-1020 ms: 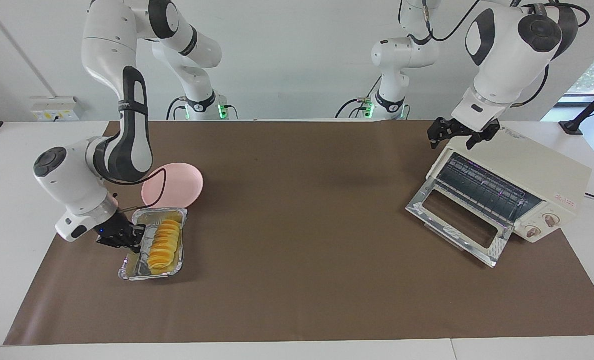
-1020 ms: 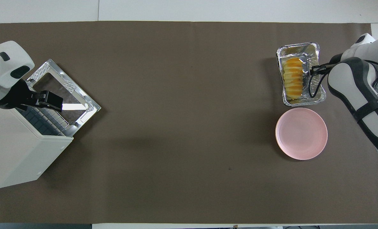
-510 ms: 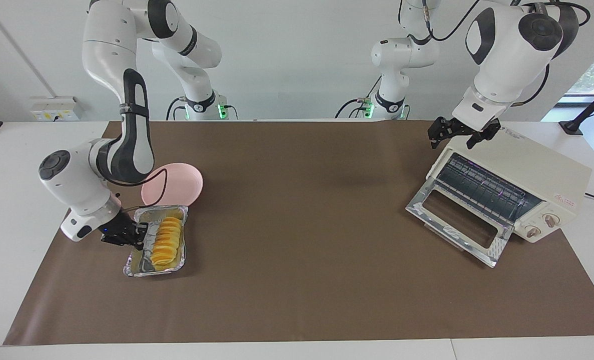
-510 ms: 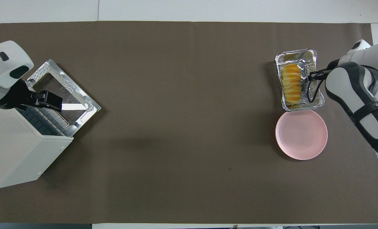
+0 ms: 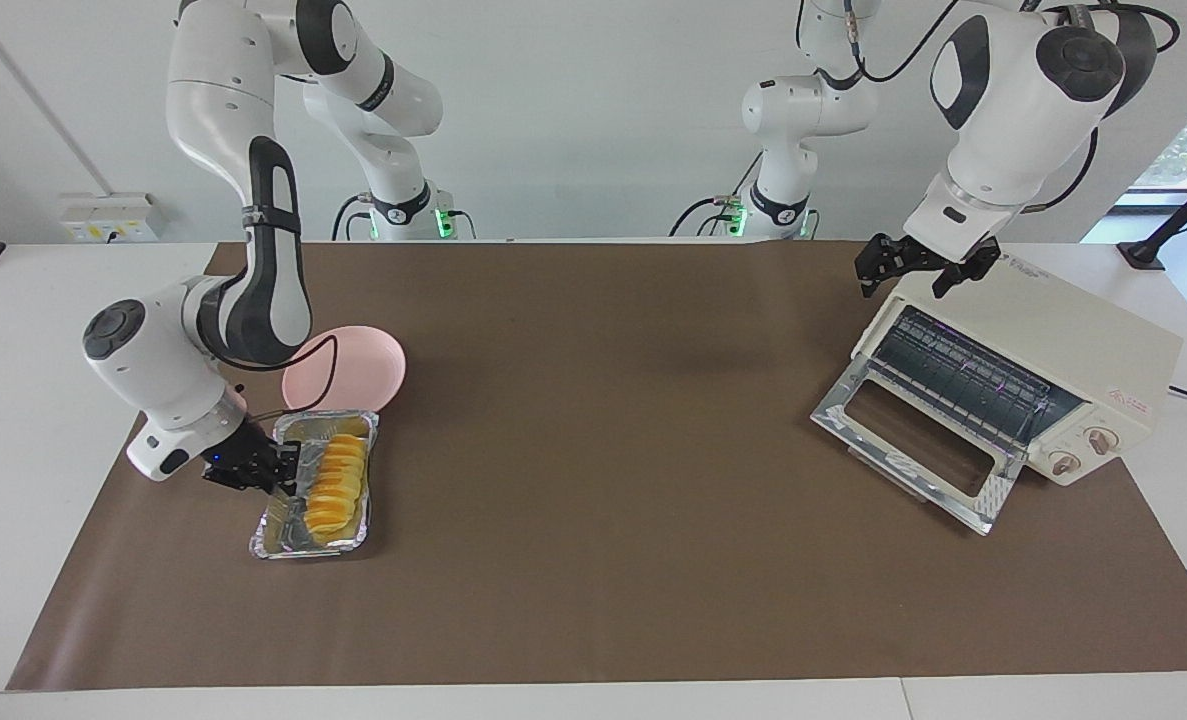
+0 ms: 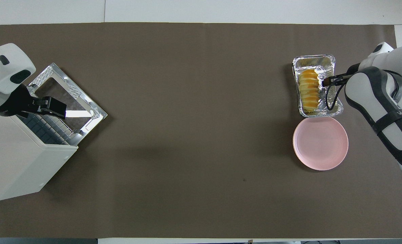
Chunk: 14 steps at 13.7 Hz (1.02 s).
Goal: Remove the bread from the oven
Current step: 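Grasp the bread slices inside the tray with the right gripper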
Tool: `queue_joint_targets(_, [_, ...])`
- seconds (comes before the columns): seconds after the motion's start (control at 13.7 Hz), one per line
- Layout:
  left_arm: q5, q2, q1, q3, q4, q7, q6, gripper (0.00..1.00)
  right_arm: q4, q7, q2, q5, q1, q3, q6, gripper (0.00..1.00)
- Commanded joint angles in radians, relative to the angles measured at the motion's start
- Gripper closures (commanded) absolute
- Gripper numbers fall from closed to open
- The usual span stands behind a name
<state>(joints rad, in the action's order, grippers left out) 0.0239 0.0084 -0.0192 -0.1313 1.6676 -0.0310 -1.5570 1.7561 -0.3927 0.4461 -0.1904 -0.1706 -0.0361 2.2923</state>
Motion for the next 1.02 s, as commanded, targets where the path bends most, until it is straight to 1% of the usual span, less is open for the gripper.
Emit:
queue_joint_targets(0.0, [-0.01, -0.016, 0.002, 0.002, 0.006, -0.009, -0.008, 0.0, 0.022, -0.005, -0.047, -0.012, 0.04, -0.001, 0.0, 0.0])
queue_joint_targets(0.07, [-0.01, -0.016, 0.002, 0.002, 0.006, -0.009, -0.008, 0.0, 0.01, 0.021, -0.047, -0.011, 0.043, -0.002, -0.002, 0.0])
queue_joint_targets(0.22, [-0.01, -0.016, 0.002, 0.002, 0.006, -0.009, -0.008, 0.0, 0.017, 0.061, -0.047, -0.006, 0.084, -0.001, 0.003, 0.0])
queue_joint_targets(0.51, [-0.01, -0.016, 0.002, 0.002, 0.006, -0.009, -0.008, 0.0, 0.023, 0.087, -0.04, 0.025, 0.091, -0.001, 0.022, 0.0])
queue_joint_targets(0.66, [-0.01, -0.016, 0.002, 0.002, 0.006, -0.009, -0.008, 0.0, 0.054, 0.087, -0.038, 0.025, 0.091, -0.002, 0.064, 0.0])
queue_joint_targets(0.95, [-0.01, -0.016, 0.002, 0.002, 0.006, -0.009, -0.008, 0.0, 0.086, 0.103, -0.043, 0.025, 0.091, -0.002, 0.075, 0.0])
